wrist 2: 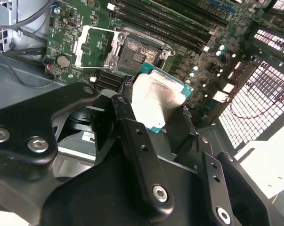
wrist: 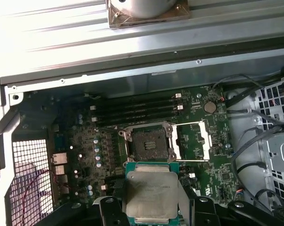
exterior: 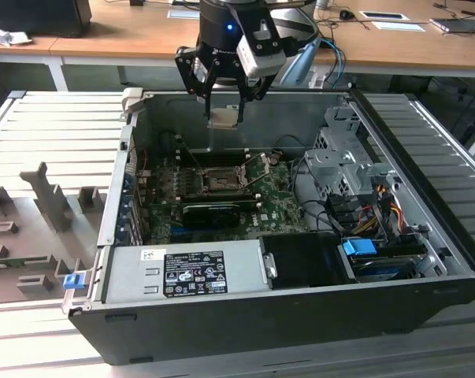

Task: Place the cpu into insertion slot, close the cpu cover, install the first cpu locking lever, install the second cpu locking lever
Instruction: 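Place the cpu into insertion slot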

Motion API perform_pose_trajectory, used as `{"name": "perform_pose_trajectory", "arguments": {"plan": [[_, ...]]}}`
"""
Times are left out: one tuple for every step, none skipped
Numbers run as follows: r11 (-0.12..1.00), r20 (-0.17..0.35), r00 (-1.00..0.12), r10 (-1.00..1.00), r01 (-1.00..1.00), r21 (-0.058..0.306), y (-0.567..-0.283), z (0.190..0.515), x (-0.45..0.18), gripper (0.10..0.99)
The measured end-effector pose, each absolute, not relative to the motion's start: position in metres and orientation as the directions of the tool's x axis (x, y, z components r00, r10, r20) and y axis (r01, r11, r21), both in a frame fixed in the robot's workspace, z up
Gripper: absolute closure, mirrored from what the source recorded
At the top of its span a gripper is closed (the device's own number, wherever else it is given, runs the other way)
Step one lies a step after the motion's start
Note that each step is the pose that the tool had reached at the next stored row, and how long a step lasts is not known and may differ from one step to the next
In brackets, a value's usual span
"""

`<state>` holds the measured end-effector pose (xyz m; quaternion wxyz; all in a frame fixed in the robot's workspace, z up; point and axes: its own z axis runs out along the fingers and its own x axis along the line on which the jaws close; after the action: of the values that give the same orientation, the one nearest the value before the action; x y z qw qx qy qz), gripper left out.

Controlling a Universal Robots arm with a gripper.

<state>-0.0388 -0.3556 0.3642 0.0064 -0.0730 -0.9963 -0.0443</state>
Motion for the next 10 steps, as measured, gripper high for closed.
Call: {"name": "perform_pose_trajectory", "arguments": {"plan": [[0.985,0.019,-0.989,0.148,0.150,0.087,-0.3556,0.3641,-0.0388,0.557],[0.984,0.019,-0.988,0.152,0.154,0.087,-0.3556,0.3641,-0.0388,0.557],[0.984,0.019,-0.988,0.156,0.157,0.087,-0.3556,0.3640,-0.0388,0.557],[0.983,0.019,-0.987,0.159,0.160,0.087,-0.3556,0.3640,-0.0388,0.557],[0.983,0.019,-0.987,0.161,0.162,0.087,-0.3556,0.3640,-0.0388,0.557],[0.983,0.019,-0.986,0.163,0.164,0.087,-0.3556,0.3640,-0.0388,0.557],[0.982,0.019,-0.986,0.166,0.167,0.087,-0.3556,0.3640,-0.0388,0.557],[0.982,0.019,-0.985,0.169,0.170,0.087,-0.3556,0.3639,-0.0388,0.557],[0.981,0.019,-0.985,0.171,0.173,0.087,-0.3556,0.3639,-0.0388,0.557],[0.981,0.019,-0.985,0.174,0.175,0.087,-0.3556,0.3639,-0.0388,0.557]]}}
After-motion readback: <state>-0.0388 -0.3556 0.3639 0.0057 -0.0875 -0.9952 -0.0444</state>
